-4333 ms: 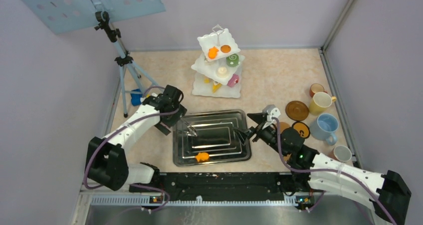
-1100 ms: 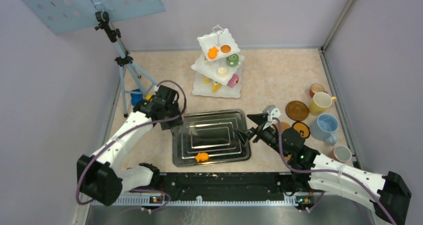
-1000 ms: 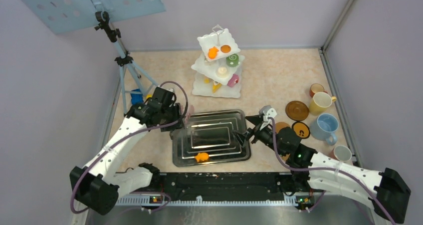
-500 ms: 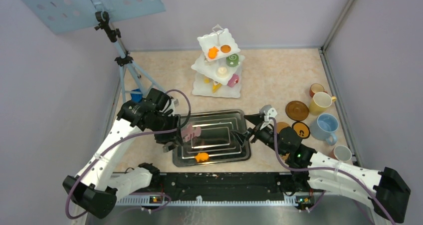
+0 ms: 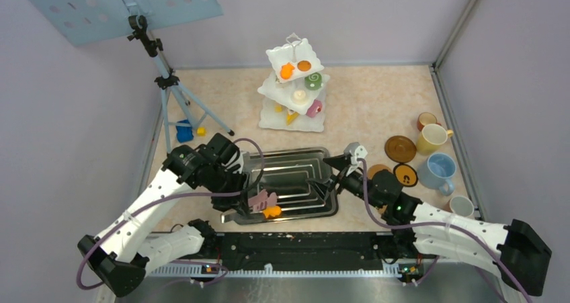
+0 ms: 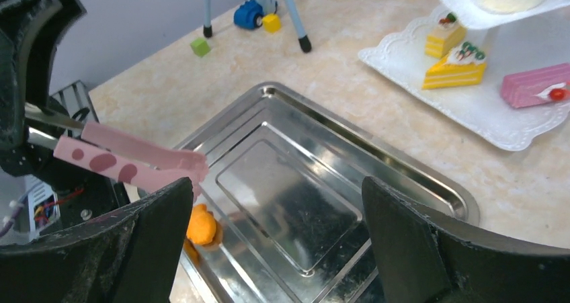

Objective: Serve the afternoon tea

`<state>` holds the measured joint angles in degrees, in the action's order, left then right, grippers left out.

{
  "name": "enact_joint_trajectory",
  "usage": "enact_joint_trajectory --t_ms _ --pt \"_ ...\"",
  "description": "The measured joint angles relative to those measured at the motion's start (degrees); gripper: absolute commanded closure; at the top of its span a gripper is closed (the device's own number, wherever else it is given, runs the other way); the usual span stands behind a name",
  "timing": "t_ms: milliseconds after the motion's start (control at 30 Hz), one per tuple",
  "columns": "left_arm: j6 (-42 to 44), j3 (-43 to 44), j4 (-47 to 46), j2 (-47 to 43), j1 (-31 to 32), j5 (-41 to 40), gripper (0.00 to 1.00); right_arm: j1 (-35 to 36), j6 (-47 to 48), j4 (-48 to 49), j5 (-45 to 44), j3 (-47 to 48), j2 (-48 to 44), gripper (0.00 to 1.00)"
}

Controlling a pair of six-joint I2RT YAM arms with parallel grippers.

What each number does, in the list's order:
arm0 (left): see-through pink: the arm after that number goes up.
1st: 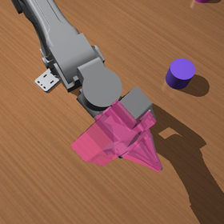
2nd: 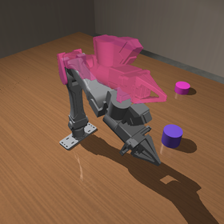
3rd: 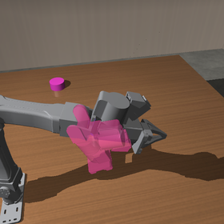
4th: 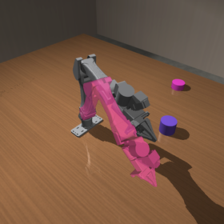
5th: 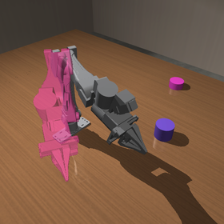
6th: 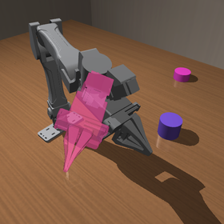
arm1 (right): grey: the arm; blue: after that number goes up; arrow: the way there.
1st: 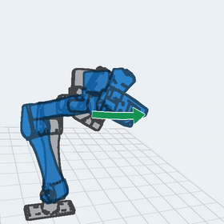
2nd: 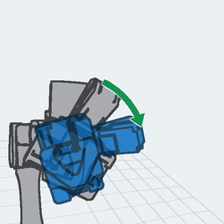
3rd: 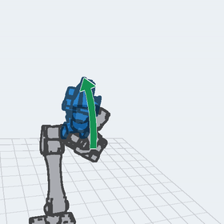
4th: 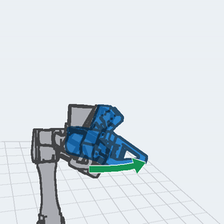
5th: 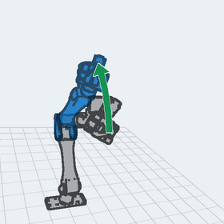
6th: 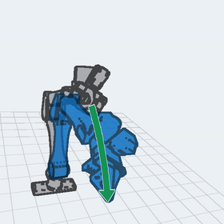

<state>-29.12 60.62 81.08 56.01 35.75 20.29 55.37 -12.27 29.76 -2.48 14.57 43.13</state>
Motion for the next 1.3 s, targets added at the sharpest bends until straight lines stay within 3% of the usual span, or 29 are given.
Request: enact_joint_trajectory --t_ms 200,500,1033,1300 --pt "-0.85 -0.81 0.04 -0.92 0.07 -0.66 0.51 0.00 -0.66 0.68 3.17 0.24 7.21 0.06" --pt "-1.07 -1.77 0.17 -0.98 1.36 -0.85 0.54 0.00 -1.05 1.66 3.43 0.24 8.04 0.06" --pt "-0.76 -3.26 0.09 5.44 4.72 -3.78 0.53 0.00 -1.84 0.68 -8.37 0.09 5.29 0.06" --pt "-2.25 -2.51 -1.77 8.70 11.65 -6.38 0.52 0.00 -2.32 0.68 -10.86 0.02 5.27 0.06"
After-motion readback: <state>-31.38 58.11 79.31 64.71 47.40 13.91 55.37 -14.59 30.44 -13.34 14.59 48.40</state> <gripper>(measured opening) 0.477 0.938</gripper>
